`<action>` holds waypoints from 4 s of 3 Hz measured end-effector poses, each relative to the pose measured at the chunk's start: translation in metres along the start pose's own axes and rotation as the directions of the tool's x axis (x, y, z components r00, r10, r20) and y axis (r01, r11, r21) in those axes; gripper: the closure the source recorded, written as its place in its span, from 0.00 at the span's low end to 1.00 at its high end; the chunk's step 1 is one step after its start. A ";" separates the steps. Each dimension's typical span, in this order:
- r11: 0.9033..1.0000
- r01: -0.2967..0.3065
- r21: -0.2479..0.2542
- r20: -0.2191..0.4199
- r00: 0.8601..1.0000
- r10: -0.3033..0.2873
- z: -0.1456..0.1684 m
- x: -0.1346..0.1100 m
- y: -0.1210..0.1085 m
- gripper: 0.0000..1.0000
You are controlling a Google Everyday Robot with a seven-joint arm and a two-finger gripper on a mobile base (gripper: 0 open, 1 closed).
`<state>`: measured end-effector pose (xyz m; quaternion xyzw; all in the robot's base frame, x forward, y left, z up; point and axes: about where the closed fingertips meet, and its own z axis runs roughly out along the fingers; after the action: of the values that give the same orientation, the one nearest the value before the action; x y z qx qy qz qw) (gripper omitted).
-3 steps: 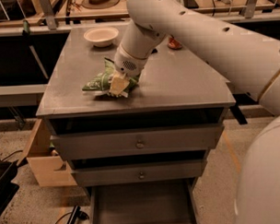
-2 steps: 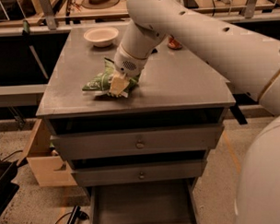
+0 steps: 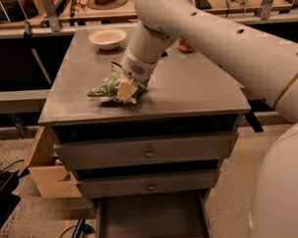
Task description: Place green jalapeno chip bag into bottom drawer
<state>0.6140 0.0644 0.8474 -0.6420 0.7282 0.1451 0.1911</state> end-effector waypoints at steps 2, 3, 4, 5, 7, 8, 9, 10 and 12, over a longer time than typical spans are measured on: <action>1.000 0.000 0.000 0.000 1.000 0.000 -0.001 0.000 0.000 1.00; 1.000 0.000 0.000 0.000 1.000 0.000 -0.001 0.000 0.000 1.00; 1.000 0.000 0.000 0.000 1.000 0.000 -0.001 0.000 0.000 1.00; 1.000 0.000 0.000 0.000 1.000 0.000 -0.001 -0.001 0.000 1.00; 1.000 0.000 0.000 0.000 1.000 0.000 -0.001 -0.001 0.000 0.61; 1.000 0.000 0.000 0.000 1.000 0.000 0.000 -0.001 0.000 0.36; 1.000 0.002 -0.003 -0.002 1.000 -0.002 0.001 -0.001 0.001 0.39; 1.000 0.008 0.009 -0.012 1.000 -0.007 -0.002 -0.003 0.001 0.61; 0.999 0.010 0.030 -0.050 0.999 -0.008 -0.004 -0.008 -0.002 1.00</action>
Offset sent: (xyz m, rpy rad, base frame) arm -0.0135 -0.0113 0.0828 -0.0304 -0.1434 -0.0544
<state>0.6160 0.0689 0.8546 -0.6456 0.7320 0.1172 0.1834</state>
